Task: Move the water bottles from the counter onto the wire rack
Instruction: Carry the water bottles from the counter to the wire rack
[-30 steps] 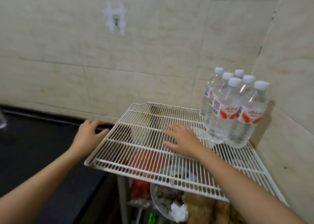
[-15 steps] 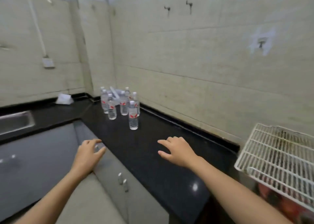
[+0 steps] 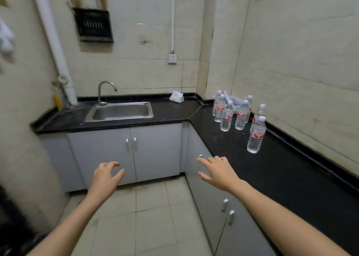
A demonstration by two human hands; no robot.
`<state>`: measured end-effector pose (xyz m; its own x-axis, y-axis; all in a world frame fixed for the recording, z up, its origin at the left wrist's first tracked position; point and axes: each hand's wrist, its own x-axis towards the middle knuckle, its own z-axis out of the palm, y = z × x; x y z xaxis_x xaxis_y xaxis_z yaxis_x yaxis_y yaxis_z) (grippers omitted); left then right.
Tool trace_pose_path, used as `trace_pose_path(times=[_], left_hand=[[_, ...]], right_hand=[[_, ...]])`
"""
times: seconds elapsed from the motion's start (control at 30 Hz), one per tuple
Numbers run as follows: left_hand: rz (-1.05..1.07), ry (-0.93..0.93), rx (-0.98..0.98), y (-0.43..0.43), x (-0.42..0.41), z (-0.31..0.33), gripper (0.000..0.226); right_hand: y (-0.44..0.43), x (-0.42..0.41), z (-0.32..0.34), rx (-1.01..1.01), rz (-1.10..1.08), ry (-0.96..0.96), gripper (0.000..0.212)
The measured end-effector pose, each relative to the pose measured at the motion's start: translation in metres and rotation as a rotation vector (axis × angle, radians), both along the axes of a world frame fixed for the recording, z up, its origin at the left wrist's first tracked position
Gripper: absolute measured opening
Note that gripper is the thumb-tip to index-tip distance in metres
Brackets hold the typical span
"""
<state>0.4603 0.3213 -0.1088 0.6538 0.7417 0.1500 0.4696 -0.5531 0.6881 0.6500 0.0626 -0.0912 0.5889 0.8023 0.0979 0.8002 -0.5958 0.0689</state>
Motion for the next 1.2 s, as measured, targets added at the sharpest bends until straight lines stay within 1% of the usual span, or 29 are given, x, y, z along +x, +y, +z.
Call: trace_pose_path(times=[0.03, 0.1, 0.13, 0.17, 0.33, 0.47, 0.63, 0.8, 0.9, 1.07, 1.2], left_hand=[[0.011, 0.005, 0.002, 0.007, 0.003, -0.001, 0.032], [0.019, 0.008, 0.019, 0.021, 0.015, 0.003, 0.033], [0.02, 0.005, 0.032, 0.028, 0.025, 0.007, 0.033], [0.019, -0.005, 0.044, 0.034, 0.035, 0.01, 0.032], [0.011, -0.038, 0.076, 0.063, 0.092, 0.024, 0.031], [0.05, -0.065, 0.079, 0.091, 0.131, 0.028, 0.031], [0.088, 0.015, 0.01, 0.128, 0.157, -0.001, 0.032], [0.115, 0.056, -0.033, 0.185, 0.185, -0.027, 0.032], [0.111, 0.039, -0.046, 0.233, 0.215, -0.037, 0.031], [0.032, -0.001, -0.087, 0.314, 0.293, -0.045, 0.032], [-0.077, -0.015, -0.132, 0.366, 0.357, -0.05, 0.032]], right_hand=[[0.009, 0.008, -0.003, -0.004, -0.005, 0.016, 0.086], [0.028, 0.028, -0.008, -0.002, -0.02, 0.048, 0.064], [0.039, 0.04, -0.01, 0.009, -0.015, 0.06, 0.056], [0.05, 0.052, -0.01, 0.017, -0.013, 0.063, 0.054], [0.105, 0.114, -0.003, 0.109, -0.005, 0.086, 0.049], [0.151, 0.156, -0.003, 0.124, 0.04, 0.092, 0.048], [0.197, 0.192, -0.022, 0.128, 0.08, 0.178, 0.047], [0.252, 0.226, -0.04, 0.047, 0.087, 0.192, 0.047], [0.294, 0.25, -0.045, 0.035, 0.082, 0.186, 0.047], [0.355, 0.3, -0.048, -0.02, 0.013, 0.149, 0.048], [0.384, 0.344, -0.044, -0.03, -0.135, 0.168, 0.048]])
